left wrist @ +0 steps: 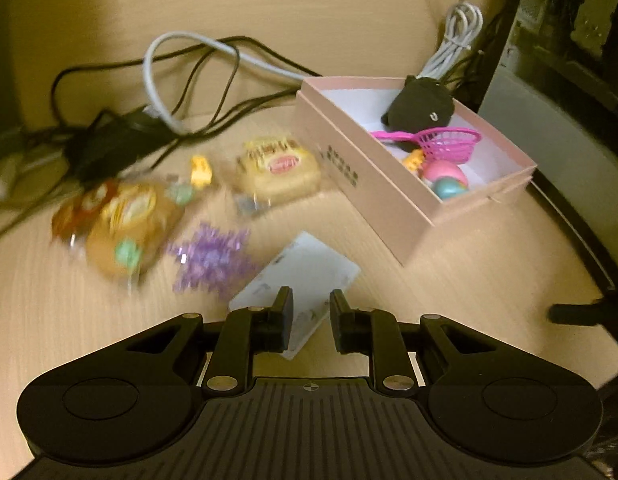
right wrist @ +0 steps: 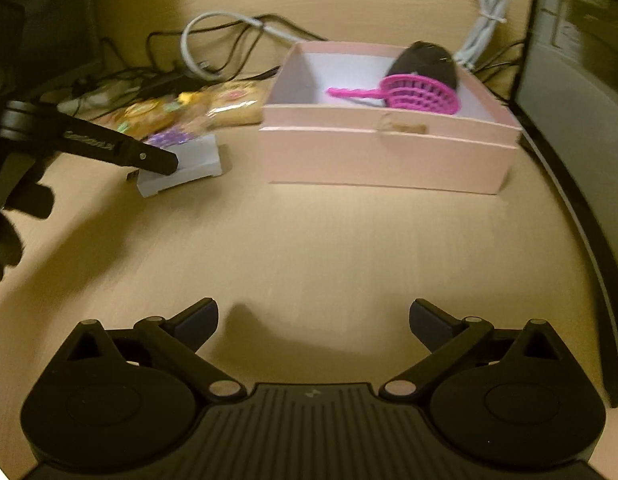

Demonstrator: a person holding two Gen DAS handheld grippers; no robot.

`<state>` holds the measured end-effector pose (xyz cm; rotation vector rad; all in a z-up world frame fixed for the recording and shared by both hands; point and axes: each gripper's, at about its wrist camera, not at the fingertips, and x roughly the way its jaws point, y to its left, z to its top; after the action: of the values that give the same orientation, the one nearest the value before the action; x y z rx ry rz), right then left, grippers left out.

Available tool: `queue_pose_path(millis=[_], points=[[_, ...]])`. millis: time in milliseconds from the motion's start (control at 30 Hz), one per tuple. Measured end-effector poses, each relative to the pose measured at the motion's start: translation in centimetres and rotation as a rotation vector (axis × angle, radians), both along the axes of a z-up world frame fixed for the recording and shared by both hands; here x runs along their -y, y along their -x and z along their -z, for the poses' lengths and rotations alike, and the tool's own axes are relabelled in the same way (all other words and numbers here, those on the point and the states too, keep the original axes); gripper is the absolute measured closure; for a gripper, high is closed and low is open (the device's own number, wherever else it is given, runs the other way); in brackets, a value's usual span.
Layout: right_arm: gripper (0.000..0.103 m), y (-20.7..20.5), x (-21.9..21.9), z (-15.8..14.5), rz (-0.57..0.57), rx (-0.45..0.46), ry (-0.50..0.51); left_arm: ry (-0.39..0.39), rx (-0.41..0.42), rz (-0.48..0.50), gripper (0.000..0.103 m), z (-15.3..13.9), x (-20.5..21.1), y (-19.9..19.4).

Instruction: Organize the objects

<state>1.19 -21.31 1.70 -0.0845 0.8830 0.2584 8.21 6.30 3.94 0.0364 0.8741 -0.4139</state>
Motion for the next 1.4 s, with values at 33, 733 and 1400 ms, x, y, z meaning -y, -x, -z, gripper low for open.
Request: queue_pose_path(millis=[33, 733, 1400], points=[[0.000, 0.1, -0.3, 0.1, -0.009, -0.001, 0.001, 0.000, 0.002, 0.000, 0.081, 0.0, 0.0, 0.6], [0.000, 2.0, 0.5, 0.8, 0.017, 0.025, 0.016, -0.132, 0.101, 0.168, 0.041, 0.7, 3.7, 7.9], [0.000, 2.1, 0.7, 0.8, -0.021, 0.035, 0.015, -0.068, 0.085, 0.047, 0.043, -1.0, -2.0, 10.1]])
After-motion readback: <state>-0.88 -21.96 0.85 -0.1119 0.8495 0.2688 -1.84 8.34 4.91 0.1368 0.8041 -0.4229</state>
